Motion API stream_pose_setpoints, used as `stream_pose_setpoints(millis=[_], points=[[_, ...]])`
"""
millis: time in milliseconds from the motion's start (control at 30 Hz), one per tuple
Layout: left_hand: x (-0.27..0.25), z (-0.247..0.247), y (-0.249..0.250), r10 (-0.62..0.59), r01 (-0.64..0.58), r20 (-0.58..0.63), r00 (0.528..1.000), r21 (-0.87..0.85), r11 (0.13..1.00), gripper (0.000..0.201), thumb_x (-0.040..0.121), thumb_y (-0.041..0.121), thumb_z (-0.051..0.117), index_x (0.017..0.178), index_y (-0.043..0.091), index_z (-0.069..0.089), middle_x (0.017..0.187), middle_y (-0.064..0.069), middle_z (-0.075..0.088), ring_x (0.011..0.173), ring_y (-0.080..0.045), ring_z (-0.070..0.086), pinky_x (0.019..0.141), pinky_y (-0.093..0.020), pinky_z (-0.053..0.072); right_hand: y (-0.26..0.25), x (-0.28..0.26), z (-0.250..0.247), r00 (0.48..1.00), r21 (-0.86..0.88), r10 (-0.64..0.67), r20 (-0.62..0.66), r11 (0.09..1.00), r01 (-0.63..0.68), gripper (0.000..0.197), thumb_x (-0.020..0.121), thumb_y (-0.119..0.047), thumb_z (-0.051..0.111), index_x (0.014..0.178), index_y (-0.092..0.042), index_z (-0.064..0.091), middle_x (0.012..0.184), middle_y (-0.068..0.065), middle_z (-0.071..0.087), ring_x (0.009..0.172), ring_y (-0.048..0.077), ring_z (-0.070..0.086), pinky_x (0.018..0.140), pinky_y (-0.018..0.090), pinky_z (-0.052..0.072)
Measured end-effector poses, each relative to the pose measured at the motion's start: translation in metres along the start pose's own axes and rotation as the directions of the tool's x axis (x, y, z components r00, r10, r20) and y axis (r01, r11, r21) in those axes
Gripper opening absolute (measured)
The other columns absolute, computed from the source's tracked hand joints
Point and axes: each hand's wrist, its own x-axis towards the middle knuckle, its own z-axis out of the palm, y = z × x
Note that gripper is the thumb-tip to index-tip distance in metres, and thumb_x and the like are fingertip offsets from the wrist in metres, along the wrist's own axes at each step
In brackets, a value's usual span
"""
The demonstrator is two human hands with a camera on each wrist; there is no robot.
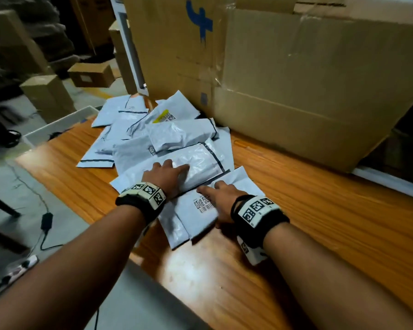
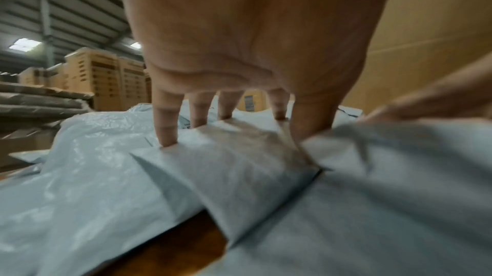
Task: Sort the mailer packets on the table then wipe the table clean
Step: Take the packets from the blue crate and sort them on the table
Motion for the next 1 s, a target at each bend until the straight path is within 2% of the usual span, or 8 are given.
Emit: stream_pose_setpoints(millis=[133,267,467,633,733,800,867,1000], points=[[-0.004,-0.009,-0.009,0.069,-0.072,-0.104,0.992,-0.023,0.997,0.016,0.088,0.042,0.05,0.1,0.032,0.055,0.108,-0.001,0.053,0.108,-0.034,0.052,0.077,-0.039,0.047,-0.008,-0.014,-0.008,0.999,-0.007,-0.024,-0.036,1.0,0.024,0.057,0.085,-0.013,0.053,0.134,-0.037,0.038,0.127,0.003,0.047,0.117,0.031,0.052,0.084,0.036,0.046],[-0.003,-0.021,-0.009,0.141,-0.167,-0.217,0.966,-0.107,0.98,0.027,0.092,0.033,0.048,0.111,0.025,0.065,0.12,-0.001,0.06,0.113,-0.03,0.055,0.081,-0.04,0.051,0.007,-0.039,-0.016,0.994,-0.033,-0.019,-0.107,0.999,0.016,0.054,0.091,-0.011,0.044,0.139,-0.036,0.044,0.145,-0.005,0.043,0.133,0.022,0.04,0.103,0.035,0.039],[-0.024,-0.025,0.036,0.254,-0.311,-0.278,0.927,-0.187,0.932,0.025,0.092,0.034,0.045,0.1,0.022,0.065,0.107,-0.003,0.061,0.1,-0.033,0.06,0.072,-0.037,0.048,0.057,-0.092,-0.022,0.973,0.012,0.12,-0.198,0.993,-0.119,0.058,0.087,0.003,0.044,0.135,-0.03,0.053,0.146,-0.004,0.044,0.136,0.02,0.038,0.108,0.03,0.033],[-0.031,0.001,0.076,0.347,-0.349,-0.039,0.937,-0.054,0.935,0.027,0.09,0.035,0.05,0.109,0.021,0.064,0.117,-0.006,0.063,0.108,-0.03,0.061,0.083,-0.037,0.049,0.091,-0.119,-0.001,0.965,0.087,0.26,-0.026,0.962,-0.257,0.074,0.082,0.012,0.046,0.139,-0.035,0.046,0.151,-0.004,0.039,0.14,0.019,0.033,0.113,0.03,0.029],[-0.026,0.015,0.084,0.357,-0.368,0.207,0.911,0.019,0.929,0.048,0.079,0.058,0.056,0.109,0.021,0.064,0.123,-0.007,0.062,0.112,-0.031,0.058,0.093,-0.04,0.048,0.096,-0.124,0.007,0.935,0.166,0.351,0.046,0.921,-0.354,0.08,0.081,0.014,0.047,0.147,-0.03,0.037,0.155,0.002,0.031,0.139,0.021,0.033,0.114,0.033,0.029],[-0.023,0.016,0.086,0.375,-0.378,0.248,0.893,-0.038,0.925,0.065,0.075,0.073,0.054,0.117,0.024,0.062,0.132,-0.006,0.056,0.121,-0.029,0.052,0.1,-0.041,0.043,0.093,-0.125,0.004,0.906,0.268,0.424,-0.019,0.875,-0.404,0.056,0.09,-0.001,0.054,0.143,-0.018,0.044,0.15,0.01,0.038,0.125,0.022,0.048,0.109,0.033,0.035],[-0.021,0.015,0.088,0.398,-0.373,0.175,0.901,-0.16,0.914,0.073,0.08,0.072,0.052,0.137,0.027,0.049,0.144,-0.004,0.047,0.131,-0.025,0.044,0.108,-0.04,0.036,0.086,-0.119,0.001,0.838,0.24,0.521,-0.162,0.844,-0.479,0.038,0.097,-0.029,0.05,0.135,-0.023,0.054,0.143,0.01,0.047,0.122,0.025,0.051,0.105,0.033,0.038],[-0.023,0.021,0.104,0.431,-0.409,0.142,0.891,-0.162,0.898,0.062,0.08,0.065,0.058,0.133,0.033,0.051,0.131,-0.007,0.057,0.124,-0.03,0.05,0.101,-0.04,0.043,0.059,-0.097,0.016,0.704,0.263,0.701,-0.112,0.704,-0.659,0.063,0.083,-0.065,0.049,0.135,-0.029,0.046,0.14,0.011,0.043,0.126,0.037,0.043,0.104,0.043,0.039]])
